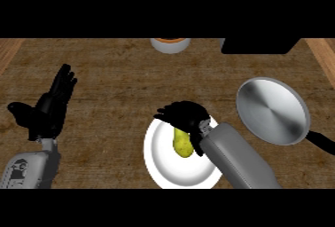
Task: Pick the pear from the plate and place it in the pan
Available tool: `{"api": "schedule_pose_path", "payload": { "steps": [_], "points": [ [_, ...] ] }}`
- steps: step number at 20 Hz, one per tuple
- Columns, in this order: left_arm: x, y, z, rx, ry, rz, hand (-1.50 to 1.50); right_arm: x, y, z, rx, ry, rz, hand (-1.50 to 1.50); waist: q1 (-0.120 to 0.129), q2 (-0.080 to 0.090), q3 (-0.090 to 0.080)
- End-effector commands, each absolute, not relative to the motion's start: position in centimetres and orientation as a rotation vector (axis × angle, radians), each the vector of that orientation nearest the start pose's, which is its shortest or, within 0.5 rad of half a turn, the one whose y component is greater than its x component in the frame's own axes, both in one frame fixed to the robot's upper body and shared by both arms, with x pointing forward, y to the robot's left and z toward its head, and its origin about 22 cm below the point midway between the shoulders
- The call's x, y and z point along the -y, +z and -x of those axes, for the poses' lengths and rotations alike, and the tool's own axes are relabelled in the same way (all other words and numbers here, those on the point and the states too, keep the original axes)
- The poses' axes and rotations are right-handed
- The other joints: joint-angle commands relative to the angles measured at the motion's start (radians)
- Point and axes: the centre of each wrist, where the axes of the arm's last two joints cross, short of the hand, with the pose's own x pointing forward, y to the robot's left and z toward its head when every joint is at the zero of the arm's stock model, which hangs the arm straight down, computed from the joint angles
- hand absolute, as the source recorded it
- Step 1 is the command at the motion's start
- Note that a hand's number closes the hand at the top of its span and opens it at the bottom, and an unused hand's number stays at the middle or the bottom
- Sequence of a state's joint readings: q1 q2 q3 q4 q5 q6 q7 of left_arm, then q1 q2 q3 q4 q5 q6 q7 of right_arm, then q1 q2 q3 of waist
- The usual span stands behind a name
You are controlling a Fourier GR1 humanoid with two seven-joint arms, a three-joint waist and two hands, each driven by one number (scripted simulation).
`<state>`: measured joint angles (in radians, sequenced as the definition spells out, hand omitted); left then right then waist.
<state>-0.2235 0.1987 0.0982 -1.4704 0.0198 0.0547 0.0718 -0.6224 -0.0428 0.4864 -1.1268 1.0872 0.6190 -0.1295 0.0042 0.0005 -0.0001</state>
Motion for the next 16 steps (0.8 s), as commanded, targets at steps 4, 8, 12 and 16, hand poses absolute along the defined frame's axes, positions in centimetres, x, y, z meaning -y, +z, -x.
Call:
{"api": "schedule_pose_path", "payload": {
  "steps": [4, 8, 12, 16],
  "points": [
    [-27.4, 5.3, -30.4, 1.619, -0.042, -0.205, 0.00, 5.3, 3.7, -32.6, 1.217, 2.143, 0.134, 1.50, 0.002, 0.001, 0.000],
    [-26.4, 4.8, -30.4, 1.614, -0.060, -0.199, 0.00, 5.6, 1.9, -32.4, 1.266, 2.148, 0.159, 1.50, -0.001, 0.000, 0.000],
    [-27.3, 7.0, -28.7, 1.609, -0.057, -0.189, 0.00, 5.1, 2.3, -32.9, 1.275, 2.130, 0.154, 1.50, 0.006, 0.000, 0.000],
    [-27.7, 4.8, -29.3, 1.617, -0.064, -0.213, 0.00, 7.5, 2.7, -32.9, 1.172, 1.824, 0.363, 1.50, -0.004, -0.003, 0.000]
  ]
}}
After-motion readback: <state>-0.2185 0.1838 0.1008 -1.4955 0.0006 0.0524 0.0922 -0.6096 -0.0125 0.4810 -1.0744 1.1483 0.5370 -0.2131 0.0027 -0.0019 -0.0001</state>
